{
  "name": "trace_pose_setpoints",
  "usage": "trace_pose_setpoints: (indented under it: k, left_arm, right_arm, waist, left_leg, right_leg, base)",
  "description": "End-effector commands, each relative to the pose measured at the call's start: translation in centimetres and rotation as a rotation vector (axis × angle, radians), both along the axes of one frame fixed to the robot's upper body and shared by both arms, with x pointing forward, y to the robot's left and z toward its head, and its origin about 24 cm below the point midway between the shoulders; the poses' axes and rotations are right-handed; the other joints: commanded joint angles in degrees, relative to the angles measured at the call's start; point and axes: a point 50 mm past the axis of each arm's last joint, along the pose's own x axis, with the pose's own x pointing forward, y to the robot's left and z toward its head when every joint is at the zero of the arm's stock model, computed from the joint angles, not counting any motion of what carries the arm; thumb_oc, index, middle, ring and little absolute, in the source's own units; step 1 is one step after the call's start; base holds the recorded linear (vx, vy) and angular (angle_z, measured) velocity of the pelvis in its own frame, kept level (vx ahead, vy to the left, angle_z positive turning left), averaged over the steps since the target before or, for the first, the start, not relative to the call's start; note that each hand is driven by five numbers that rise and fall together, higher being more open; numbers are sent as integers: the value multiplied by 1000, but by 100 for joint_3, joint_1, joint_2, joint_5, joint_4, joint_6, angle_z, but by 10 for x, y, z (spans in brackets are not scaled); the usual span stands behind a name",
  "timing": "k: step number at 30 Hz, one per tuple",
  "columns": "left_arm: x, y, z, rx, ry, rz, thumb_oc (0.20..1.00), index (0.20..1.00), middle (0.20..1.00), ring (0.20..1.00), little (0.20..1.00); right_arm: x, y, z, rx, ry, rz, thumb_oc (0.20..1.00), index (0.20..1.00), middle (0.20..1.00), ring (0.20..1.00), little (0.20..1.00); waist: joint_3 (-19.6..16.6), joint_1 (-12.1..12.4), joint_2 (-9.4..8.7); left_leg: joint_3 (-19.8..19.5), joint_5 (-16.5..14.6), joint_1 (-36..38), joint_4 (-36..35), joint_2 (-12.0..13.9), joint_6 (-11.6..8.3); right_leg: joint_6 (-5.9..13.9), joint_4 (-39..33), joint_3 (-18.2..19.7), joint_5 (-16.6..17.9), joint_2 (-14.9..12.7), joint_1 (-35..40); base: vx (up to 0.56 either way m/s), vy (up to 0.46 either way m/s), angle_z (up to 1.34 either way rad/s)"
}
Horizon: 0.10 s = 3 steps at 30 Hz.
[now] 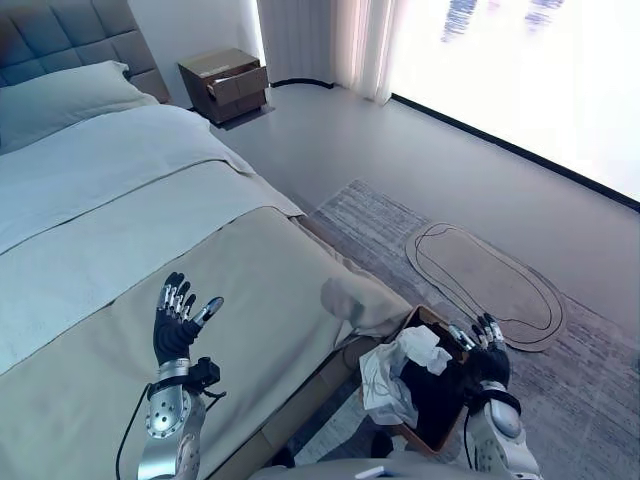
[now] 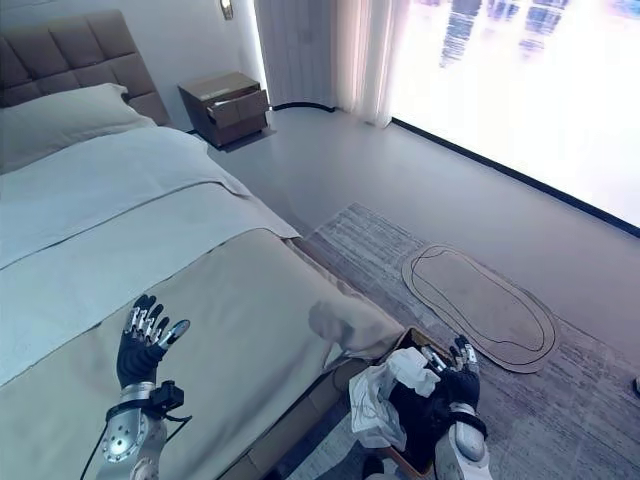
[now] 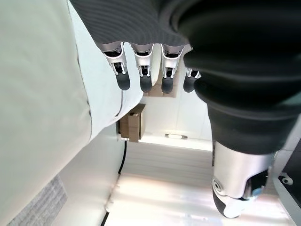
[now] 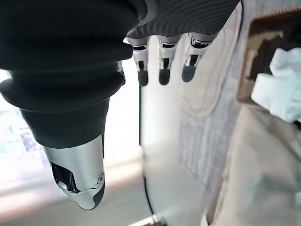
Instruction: Pick up clothes into the bucket
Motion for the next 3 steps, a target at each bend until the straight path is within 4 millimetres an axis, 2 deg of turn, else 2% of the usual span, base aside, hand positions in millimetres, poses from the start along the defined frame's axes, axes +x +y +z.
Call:
trace_pose_setpoints:
  k: [1,3]
  left_arm:
    - [6,1,18,108,-82,-33,1000,1000,1000,1000,1000]
    - [5,1,18,109,-83,-30,1000,1000,1000,1000,1000]
  right_arm:
    - [24,1,26,-66,-134,29,1000,1000,1000,1000,1000]
    - [24,0,26,-67,-133,22,1000,1000,1000,1000,1000]
  waist:
    - [-51,-84,-139]
    - [-51,-88,-141]
  left_leg:
    - [33,232,-275,-3,176,-140]
    - [28,227,-257,-3,173,-139]
  right_leg:
    - [319,102,-165,275,-320,-122]
    - [319,107,-171,273,-321,-106]
  base:
    - [0,0,0]
    - [0,0,0]
